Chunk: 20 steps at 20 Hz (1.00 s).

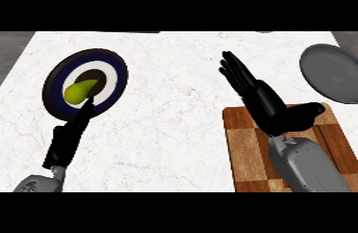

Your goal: Pick the lemon from the cutting board and place it in the pan

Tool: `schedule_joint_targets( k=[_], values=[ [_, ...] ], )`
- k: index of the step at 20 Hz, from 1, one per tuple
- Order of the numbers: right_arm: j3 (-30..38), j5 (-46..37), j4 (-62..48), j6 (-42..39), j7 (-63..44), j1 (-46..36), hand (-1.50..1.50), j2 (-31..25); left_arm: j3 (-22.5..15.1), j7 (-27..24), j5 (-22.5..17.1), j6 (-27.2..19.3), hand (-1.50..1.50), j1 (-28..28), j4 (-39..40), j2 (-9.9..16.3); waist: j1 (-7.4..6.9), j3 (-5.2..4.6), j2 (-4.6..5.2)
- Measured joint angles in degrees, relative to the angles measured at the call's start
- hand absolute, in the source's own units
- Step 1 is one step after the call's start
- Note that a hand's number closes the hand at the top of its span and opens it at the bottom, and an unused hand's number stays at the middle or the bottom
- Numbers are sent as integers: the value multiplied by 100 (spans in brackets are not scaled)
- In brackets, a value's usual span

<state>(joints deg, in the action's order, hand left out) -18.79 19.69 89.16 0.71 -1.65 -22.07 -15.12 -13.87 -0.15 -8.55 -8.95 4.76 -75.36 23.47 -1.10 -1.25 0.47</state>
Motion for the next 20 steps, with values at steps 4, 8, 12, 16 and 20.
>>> schedule_joint_targets(
  k=[4,8,12,16,20],
  values=[
    [380,217,-105,-631,373,700,150,-612,302,-129,-103,-156,0,104,-191,-62,121,83,-32],
    [929,109,-609,-1005,1029,1526,-150,-1369,663,-127,-266,-398,0,429,-428,-118,280,126,-45],
    [1742,-412,-814,-432,2028,2258,-150,-1920,876,-101,-397,-510,0,422,-558,-129,495,138,-102],
    [2539,-673,-726,-144,2931,3132,-150,-2455,955,-81,-449,-543,0,398,-666,-154,517,131,-115],
    [3210,-663,-396,-476,3180,4001,-150,-3162,933,49,-411,-549,0,482,-802,-166,424,123,-101]
  ],
)
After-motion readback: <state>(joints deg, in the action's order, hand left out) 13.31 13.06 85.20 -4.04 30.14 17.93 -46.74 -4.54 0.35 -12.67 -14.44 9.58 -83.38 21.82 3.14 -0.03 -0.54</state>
